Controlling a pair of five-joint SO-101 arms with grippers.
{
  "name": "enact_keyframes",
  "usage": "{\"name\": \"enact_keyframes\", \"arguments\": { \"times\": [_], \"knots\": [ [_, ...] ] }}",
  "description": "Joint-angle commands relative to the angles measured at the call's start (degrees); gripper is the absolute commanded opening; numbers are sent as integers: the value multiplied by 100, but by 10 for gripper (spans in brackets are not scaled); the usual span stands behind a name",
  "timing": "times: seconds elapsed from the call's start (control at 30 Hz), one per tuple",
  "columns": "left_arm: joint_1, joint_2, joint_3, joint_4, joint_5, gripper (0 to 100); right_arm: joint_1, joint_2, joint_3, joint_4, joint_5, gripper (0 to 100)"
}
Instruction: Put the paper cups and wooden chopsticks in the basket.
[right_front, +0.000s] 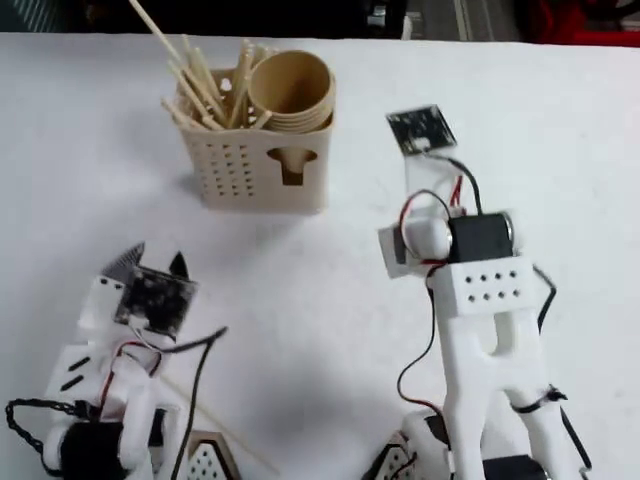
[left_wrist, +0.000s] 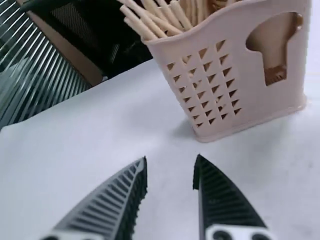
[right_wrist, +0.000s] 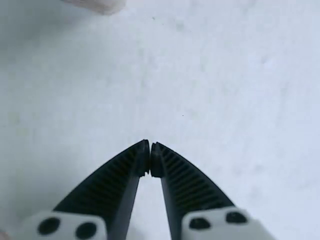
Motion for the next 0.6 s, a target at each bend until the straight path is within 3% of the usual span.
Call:
{"name": "enact_keyframes", "arguments": {
  "times": [0.0, 0.23, 0.43, 0.57],
  "knots": [
    [233, 154, -492, 448, -598, 166, 198, -321, 1011, -919, 70, 18],
    [215, 1780, -1187, 1073, -1785, 166, 180, -347, 2215, -2114, 70, 18],
    [215, 3389, -2251, 2092, -2365, 207, 215, -356, 2470, -2237, 70, 18],
    [215, 4251, -2708, 2840, -3270, 229, 215, -347, 2549, -2237, 70, 18]
  ]
}}
